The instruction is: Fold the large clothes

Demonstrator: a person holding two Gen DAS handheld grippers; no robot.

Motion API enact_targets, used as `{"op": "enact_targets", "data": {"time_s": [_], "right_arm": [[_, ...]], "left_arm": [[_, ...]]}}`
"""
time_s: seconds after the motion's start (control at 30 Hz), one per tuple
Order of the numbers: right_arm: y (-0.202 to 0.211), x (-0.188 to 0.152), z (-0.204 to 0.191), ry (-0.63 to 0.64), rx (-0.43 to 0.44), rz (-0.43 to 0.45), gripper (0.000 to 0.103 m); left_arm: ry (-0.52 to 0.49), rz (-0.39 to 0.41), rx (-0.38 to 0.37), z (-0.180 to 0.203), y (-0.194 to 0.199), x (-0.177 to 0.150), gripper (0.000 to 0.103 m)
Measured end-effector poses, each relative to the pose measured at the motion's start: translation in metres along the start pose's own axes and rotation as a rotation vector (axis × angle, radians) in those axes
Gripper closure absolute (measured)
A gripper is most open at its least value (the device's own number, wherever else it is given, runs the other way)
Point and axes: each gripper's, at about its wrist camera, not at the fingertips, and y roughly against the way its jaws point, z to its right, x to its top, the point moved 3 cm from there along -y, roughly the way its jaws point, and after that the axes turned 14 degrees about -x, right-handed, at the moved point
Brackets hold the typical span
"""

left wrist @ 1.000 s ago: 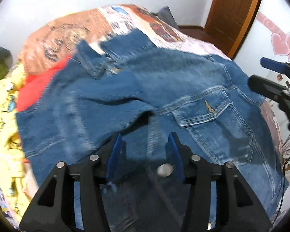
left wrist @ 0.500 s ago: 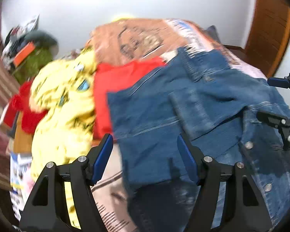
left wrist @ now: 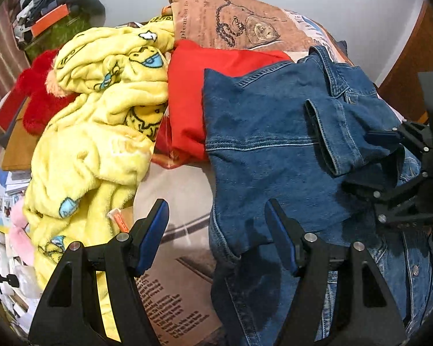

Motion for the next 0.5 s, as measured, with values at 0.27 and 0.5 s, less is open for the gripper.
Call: {"op": "enact_targets", "data": {"time_s": [0.27, 0.5], "right_arm": [[-0.004, 0.002, -0.004, 0.051, -0.007, 0.029, 0.064], [0.012, 0.011, 0.007, -0.051, 0.021, 0.086, 0.09]], "left_arm": [[-0.008, -0.011, 0.01, 0.001, -0.008, -0.002, 0.035], [-0.017, -0.018, 0.015, 0.01, -0.01, -0.003, 0.035]]}}
